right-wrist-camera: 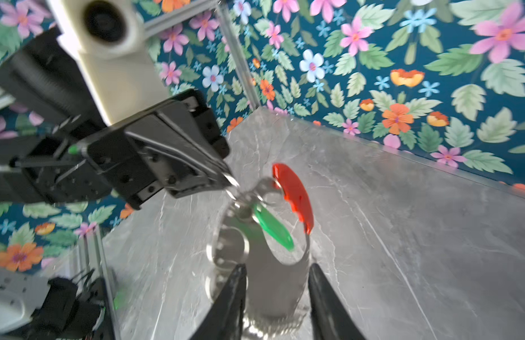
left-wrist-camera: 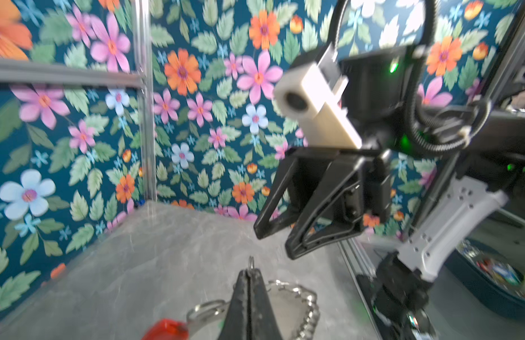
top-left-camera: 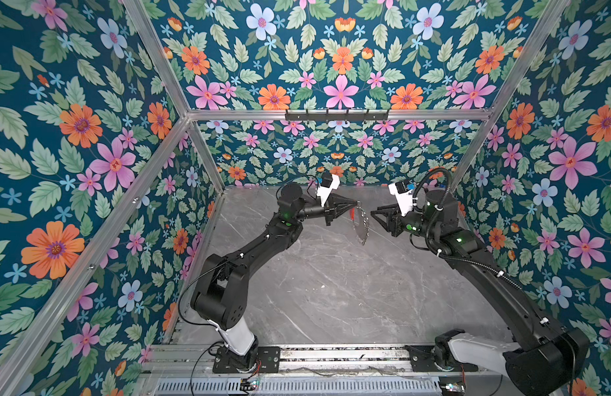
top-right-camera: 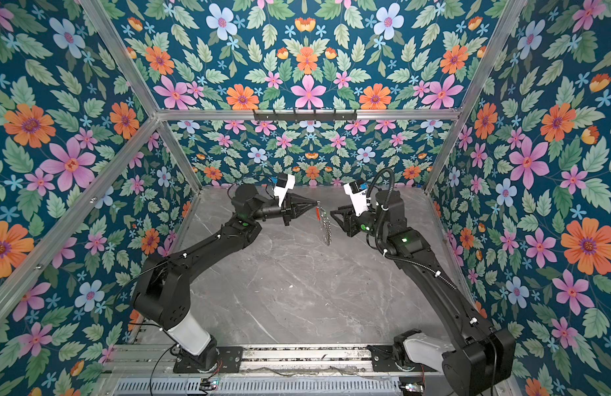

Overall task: Attach keys to a key ring
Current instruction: Insert the key into the keyring.

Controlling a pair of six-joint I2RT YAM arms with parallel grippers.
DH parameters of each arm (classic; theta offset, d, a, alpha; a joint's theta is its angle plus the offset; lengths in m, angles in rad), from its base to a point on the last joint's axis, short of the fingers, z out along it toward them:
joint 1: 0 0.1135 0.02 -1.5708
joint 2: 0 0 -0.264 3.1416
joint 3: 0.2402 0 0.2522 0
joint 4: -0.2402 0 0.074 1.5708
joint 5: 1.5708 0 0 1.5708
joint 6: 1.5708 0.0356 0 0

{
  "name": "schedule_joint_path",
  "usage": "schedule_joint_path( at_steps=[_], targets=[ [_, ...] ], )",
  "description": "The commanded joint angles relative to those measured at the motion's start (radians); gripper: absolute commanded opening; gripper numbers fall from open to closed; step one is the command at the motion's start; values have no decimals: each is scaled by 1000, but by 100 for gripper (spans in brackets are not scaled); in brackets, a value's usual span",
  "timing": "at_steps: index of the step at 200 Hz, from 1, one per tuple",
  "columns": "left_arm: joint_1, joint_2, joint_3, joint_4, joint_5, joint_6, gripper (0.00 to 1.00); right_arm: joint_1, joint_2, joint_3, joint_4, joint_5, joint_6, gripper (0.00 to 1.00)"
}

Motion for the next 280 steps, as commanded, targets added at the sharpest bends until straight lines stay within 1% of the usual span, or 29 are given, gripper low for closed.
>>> schedule_joint_path(
  at_steps=[1,36,70,102,122,143,160,175,217,255,280],
  targets=[
    [-9,14,-31,461,-124,-254,0,-16,-2,-7,130,7,94,35],
    [-42,34,-58,570,-206,-275,0,-15,31,25,158,-40,127,35],
    [-80,69,-68,679,-285,-318,0,-9,77,57,225,-127,194,35],
    [-97,93,-66,717,-322,-343,0,5,84,81,224,-136,201,35],
    [-97,93,-67,736,-329,-355,0,3,61,79,192,-93,172,35],
    [-98,94,-63,742,-326,-373,0,-7,37,69,180,-80,154,35],
    [-98,102,-59,757,-324,-391,0,-13,27,64,182,-94,145,36],
    [-98,108,-54,766,-317,-406,0,-13,30,60,209,-133,145,38],
    [-105,120,-44,770,-321,-404,0,-2,86,77,267,-233,207,38],
    [-109,134,-47,776,-340,-402,0,37,102,71,302,-221,215,43],
    [-118,150,-41,779,-350,-403,0,50,111,73,319,-220,228,43]
  ],
)
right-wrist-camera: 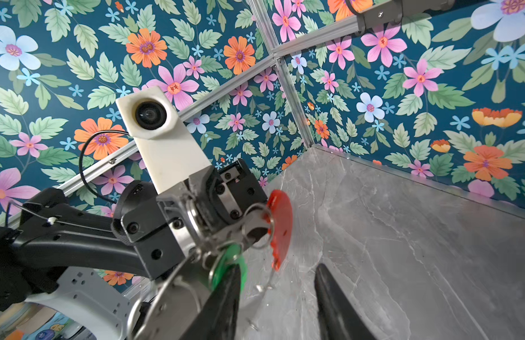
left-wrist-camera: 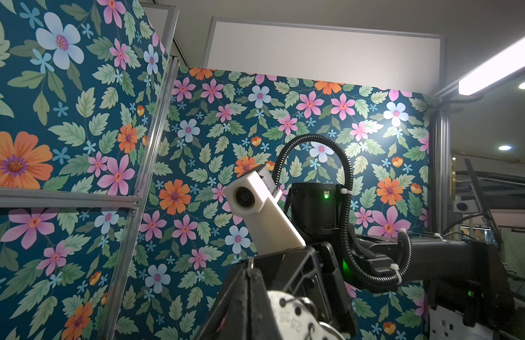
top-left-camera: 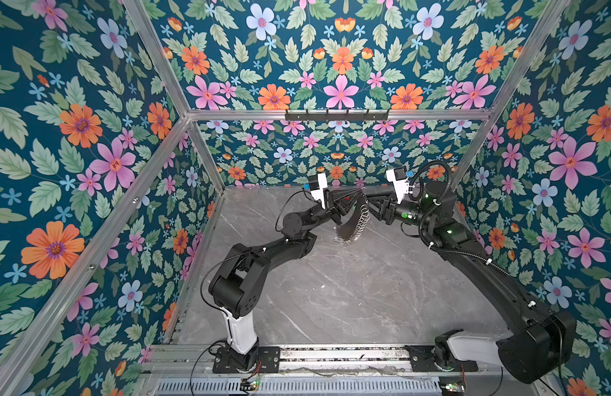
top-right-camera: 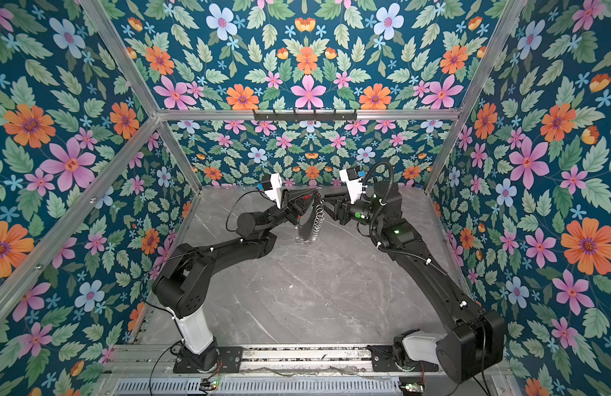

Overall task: Attach keys to a key ring
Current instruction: Insert the key into the keyring.

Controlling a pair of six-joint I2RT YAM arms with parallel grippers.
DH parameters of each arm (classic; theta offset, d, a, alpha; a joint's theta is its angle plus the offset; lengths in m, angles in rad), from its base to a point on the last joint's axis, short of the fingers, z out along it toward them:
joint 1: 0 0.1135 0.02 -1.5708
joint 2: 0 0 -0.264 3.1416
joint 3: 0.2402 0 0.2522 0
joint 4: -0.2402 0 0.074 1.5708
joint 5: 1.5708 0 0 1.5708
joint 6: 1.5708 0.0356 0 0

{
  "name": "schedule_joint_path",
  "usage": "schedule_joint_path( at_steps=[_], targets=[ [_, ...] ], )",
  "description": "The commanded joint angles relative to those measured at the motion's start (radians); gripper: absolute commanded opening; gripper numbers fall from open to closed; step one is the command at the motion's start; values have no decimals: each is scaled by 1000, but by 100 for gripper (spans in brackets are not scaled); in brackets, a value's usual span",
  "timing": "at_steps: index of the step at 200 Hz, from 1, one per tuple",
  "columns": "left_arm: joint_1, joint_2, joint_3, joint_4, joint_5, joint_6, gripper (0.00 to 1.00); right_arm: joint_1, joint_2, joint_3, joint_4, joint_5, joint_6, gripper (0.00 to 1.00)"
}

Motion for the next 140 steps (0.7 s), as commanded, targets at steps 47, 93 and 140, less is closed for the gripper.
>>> schedule_joint_path(
  at_steps=[47,93,140],
  targets=[
    [-22,34,27,47,-18,-7,0,16,4,4,65,5,13,44],
    [-21,25,29,48,-2,-8,0,5,-52,-27,-4,100,-48,45],
    [-22,32,44,50,24,-35,0,-18,-86,-39,-12,106,-61,55]
  ],
)
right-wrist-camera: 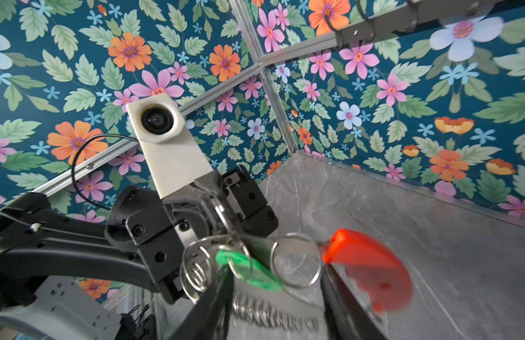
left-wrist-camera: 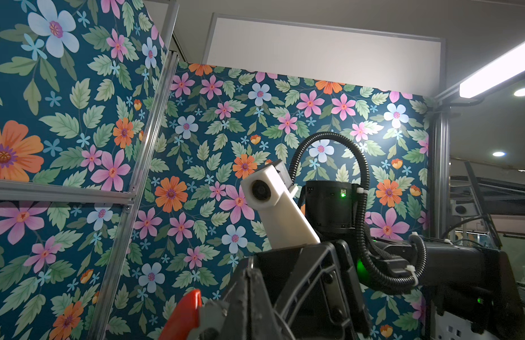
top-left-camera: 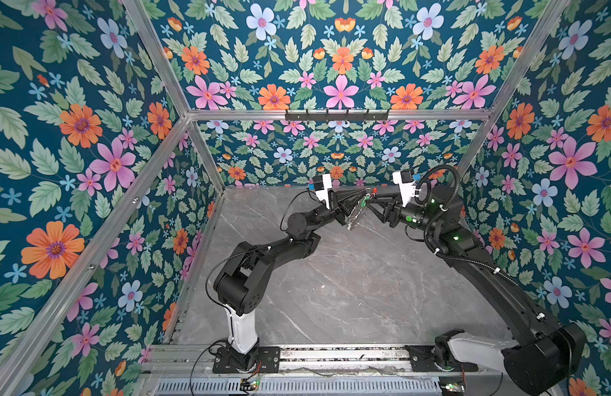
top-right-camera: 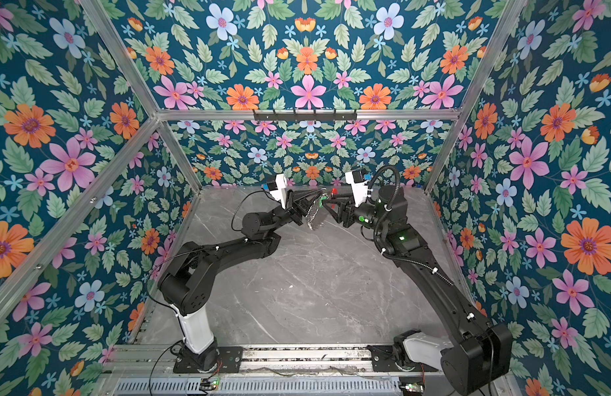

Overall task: Attach keys to a key ring
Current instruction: Insert the key into the keyring.

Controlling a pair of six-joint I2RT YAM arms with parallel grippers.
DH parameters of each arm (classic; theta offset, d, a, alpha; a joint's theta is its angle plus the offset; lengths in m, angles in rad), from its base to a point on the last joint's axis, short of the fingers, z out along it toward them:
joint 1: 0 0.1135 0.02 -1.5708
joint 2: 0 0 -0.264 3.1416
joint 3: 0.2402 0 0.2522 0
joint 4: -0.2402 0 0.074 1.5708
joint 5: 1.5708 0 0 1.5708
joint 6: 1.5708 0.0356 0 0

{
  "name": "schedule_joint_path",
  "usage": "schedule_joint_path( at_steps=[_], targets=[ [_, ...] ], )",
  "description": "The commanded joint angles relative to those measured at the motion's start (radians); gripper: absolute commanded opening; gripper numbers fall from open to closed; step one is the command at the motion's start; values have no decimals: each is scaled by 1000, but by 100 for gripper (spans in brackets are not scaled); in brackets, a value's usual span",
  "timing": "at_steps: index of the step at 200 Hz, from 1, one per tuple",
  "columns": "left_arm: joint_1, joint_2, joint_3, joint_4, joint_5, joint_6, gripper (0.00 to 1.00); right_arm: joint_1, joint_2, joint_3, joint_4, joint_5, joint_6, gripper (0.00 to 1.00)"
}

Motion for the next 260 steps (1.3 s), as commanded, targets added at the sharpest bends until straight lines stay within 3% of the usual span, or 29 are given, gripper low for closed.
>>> schedule_joint_path(
  at_steps=[1,38,117,174,204,239,260],
  targets=[
    [-1,1,15,54,31,-23,0,-1,-7,5,13,9,-22,55],
    [0,2,27,54,48,-45,0,-1,20,32,11,-20,-27,56],
    [2,-6,15,56,50,-26,0,-1,-2,8,4,-42,-33,11],
    [15,-13,6,56,44,-24,0,-1,-62,-20,-89,9,-99,2],
    [15,-12,7,56,48,-26,0,-1,-83,-40,-103,27,-112,4],
    [15,0,26,56,56,-42,0,-1,-75,-31,-85,5,-99,38],
    [14,8,37,56,63,-54,0,0,-58,-15,-79,-15,-94,45]
  ],
)
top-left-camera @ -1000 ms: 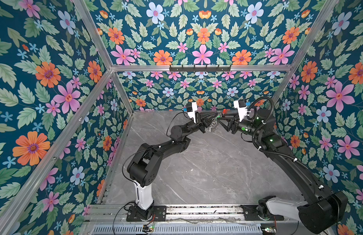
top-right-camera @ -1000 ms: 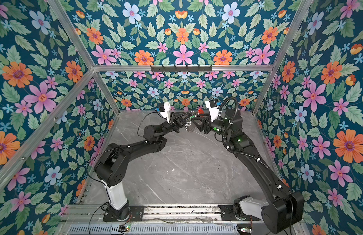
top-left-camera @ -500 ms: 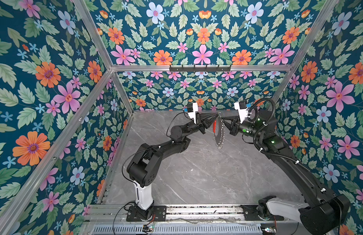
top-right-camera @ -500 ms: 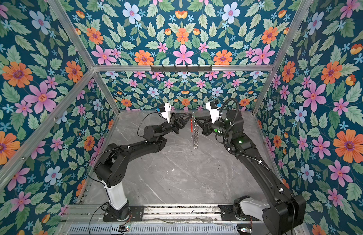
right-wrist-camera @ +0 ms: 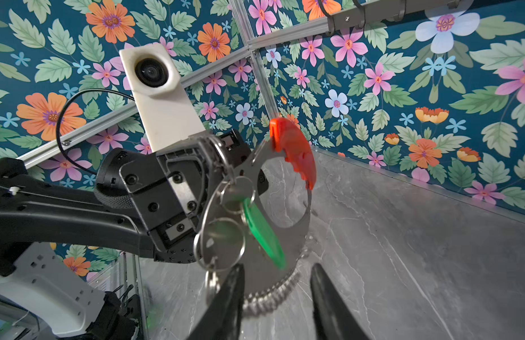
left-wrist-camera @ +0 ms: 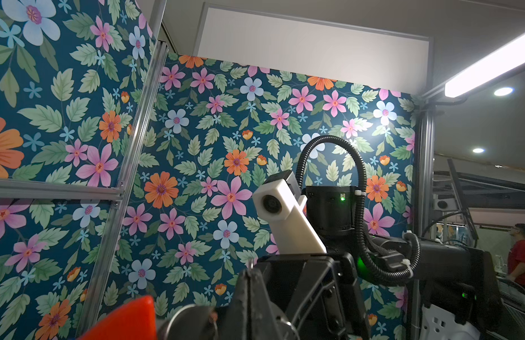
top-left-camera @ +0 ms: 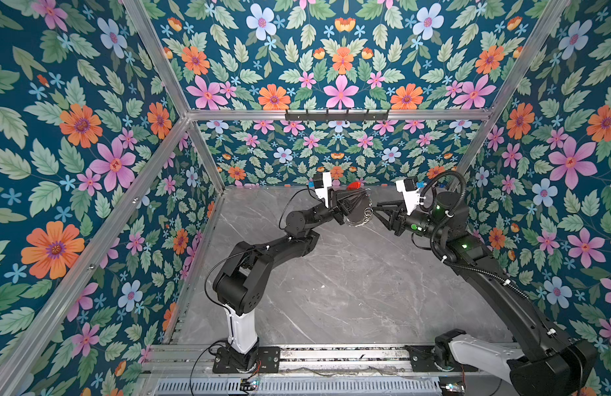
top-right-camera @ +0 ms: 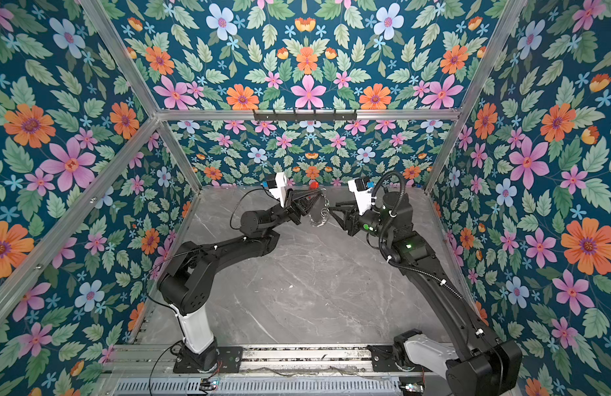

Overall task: Attach keys to a key ring
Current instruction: Insert the key into the keyring.

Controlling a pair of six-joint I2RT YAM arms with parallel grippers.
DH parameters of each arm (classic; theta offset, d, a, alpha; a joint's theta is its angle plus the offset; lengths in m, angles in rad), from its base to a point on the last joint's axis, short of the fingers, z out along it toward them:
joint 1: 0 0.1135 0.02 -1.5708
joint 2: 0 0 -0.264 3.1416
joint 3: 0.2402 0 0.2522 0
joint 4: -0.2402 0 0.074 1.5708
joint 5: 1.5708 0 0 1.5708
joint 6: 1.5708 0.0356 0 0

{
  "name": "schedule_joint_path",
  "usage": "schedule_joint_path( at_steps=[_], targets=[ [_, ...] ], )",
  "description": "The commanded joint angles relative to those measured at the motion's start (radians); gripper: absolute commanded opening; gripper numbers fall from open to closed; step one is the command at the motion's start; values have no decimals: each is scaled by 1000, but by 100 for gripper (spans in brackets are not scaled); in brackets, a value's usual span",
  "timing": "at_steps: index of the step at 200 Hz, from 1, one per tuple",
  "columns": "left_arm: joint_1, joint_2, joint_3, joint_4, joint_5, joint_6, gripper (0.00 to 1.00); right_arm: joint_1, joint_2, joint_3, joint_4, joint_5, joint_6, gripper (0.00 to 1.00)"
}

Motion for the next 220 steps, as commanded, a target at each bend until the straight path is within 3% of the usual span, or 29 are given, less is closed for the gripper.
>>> schedule_joint_path(
  at_steps=[1,82,164,188,220],
  targets=[
    [0,6,15,56,10,-18,0,0,14,17,30,-28,1,46],
    [-5,27,46,56,70,-77,0,1,83,69,75,-63,27,50],
    [0,13,31,58,72,-53,0,1,47,50,28,-23,-13,8],
    [3,13,28,57,74,-47,0,0,18,45,-11,15,-46,0],
    [5,15,17,56,82,-38,0,0,-8,62,-72,58,-93,0]
  ],
)
